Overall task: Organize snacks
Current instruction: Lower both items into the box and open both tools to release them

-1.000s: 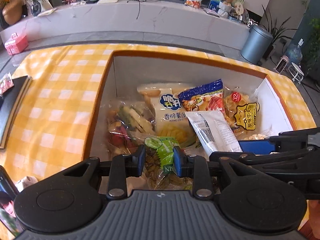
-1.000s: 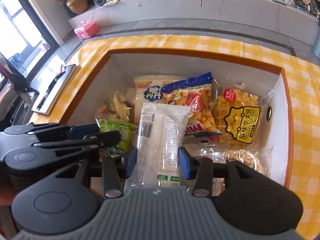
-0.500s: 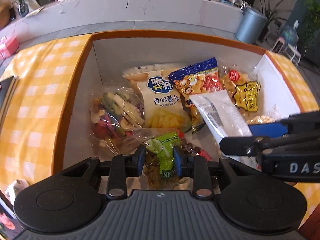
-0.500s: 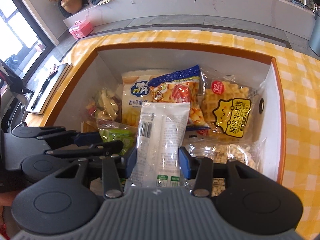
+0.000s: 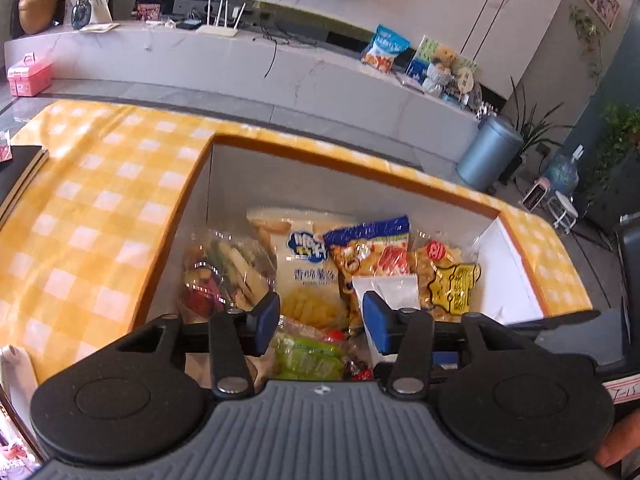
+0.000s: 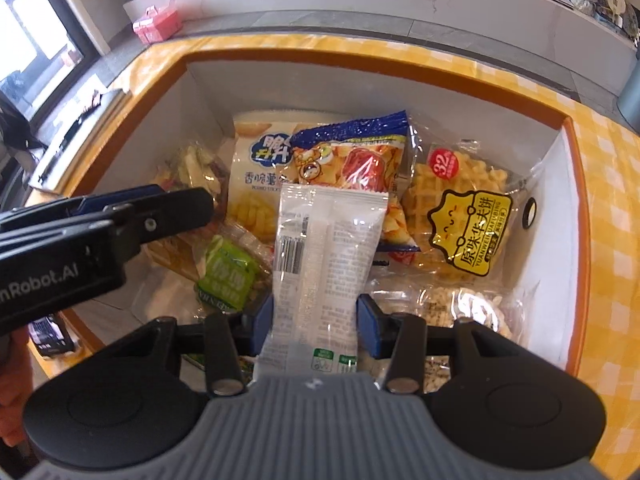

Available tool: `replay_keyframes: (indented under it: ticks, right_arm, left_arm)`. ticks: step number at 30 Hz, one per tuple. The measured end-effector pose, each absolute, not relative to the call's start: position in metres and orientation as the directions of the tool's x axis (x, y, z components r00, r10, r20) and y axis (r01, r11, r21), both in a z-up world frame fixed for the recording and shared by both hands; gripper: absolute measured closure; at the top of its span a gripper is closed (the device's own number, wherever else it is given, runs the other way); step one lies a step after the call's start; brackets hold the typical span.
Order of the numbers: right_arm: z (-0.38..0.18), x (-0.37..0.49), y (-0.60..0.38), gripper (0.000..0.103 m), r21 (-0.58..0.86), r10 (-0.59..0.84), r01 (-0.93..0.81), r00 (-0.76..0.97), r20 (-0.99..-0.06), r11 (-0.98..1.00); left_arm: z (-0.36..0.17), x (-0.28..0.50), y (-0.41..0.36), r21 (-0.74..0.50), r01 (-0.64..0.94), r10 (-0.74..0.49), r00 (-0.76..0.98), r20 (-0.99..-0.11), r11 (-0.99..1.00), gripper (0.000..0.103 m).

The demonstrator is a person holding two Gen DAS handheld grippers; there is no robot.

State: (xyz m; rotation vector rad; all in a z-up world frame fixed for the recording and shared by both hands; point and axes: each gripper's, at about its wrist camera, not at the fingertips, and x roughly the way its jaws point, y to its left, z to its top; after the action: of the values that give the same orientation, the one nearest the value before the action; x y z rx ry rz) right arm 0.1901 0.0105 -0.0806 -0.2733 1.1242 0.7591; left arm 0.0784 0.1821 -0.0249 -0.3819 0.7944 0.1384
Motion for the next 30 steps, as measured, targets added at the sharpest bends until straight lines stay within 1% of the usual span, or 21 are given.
replay_keyframes:
  ticks: [4,6,11,14,17,19,20,21,24,27,30]
  right_arm:
    - [-0.084,0.188,0.021,0.056,0.119,0.374,-0.702,0.222,-0.900,0.702]
    - [-0.088,0.188,0.024,0.052,0.105,0.359,-0.708,0.219,-0.907,0.698]
    - [-0.094,0.188,0.023,0.051,0.130,0.362,-0.704,0.190,-0.912,0.698]
    - [-0.082,0.182,0.018,0.048,0.095,0.368,-0.727,0.226,-0.902,0.680]
    - [-0.064,0.175,0.009,0.049,0.055,0.388,-0.732,0.295,-0.873,0.679]
    - [-0.055,0.175,0.004,0.066,0.046,0.412,-0.718,0.345,-0.843,0.694]
    - [-0.052,0.176,0.003,0.082,0.048,0.422,-0.709,0.363,-0.831,0.704]
    - [-0.051,0.178,0.003,0.089,0.056,0.430,-0.701,0.371,-0.823,0.711]
    - [-0.058,0.187,0.007,0.098,0.095,0.437,-0.684,0.347,-0.830,0.724]
    - [-0.073,0.194,0.013,0.099,0.101,0.396,-0.663,0.312,-0.864,0.742]
    - [-0.083,0.196,0.017,0.099,0.098,0.372,-0.649,0.300,-0.878,0.755]
  left_arm:
    - [-0.027,0.078,0.178,-0.258,-0.266,-0.006,0.684,-0.729,0.929,0.047]
    - [-0.027,0.077,0.178,-0.256,-0.269,-0.003,0.684,-0.730,0.928,0.047]
    - [-0.029,0.075,0.182,-0.251,-0.294,0.016,0.677,-0.736,0.922,0.047]
    - [-0.028,0.075,0.183,-0.254,-0.295,0.016,0.679,-0.734,0.921,0.047]
    - [-0.027,0.075,0.180,-0.260,-0.290,0.013,0.689,-0.725,0.921,0.047]
    - [-0.026,0.075,0.179,-0.263,-0.291,0.014,0.694,-0.719,0.920,0.047]
    - [-0.026,0.075,0.178,-0.264,-0.291,0.014,0.696,-0.718,0.920,0.047]
    - [-0.026,0.075,0.178,-0.264,-0.292,0.015,0.697,-0.717,0.919,0.047]
    - [-0.026,0.074,0.179,-0.263,-0.296,0.020,0.699,-0.715,0.918,0.047]
    - [-0.025,0.074,0.180,-0.266,-0.303,0.023,0.698,-0.716,0.915,0.047]
    - [-0.024,0.074,0.180,-0.266,-0.294,0.017,0.700,-0.714,0.918,0.047]
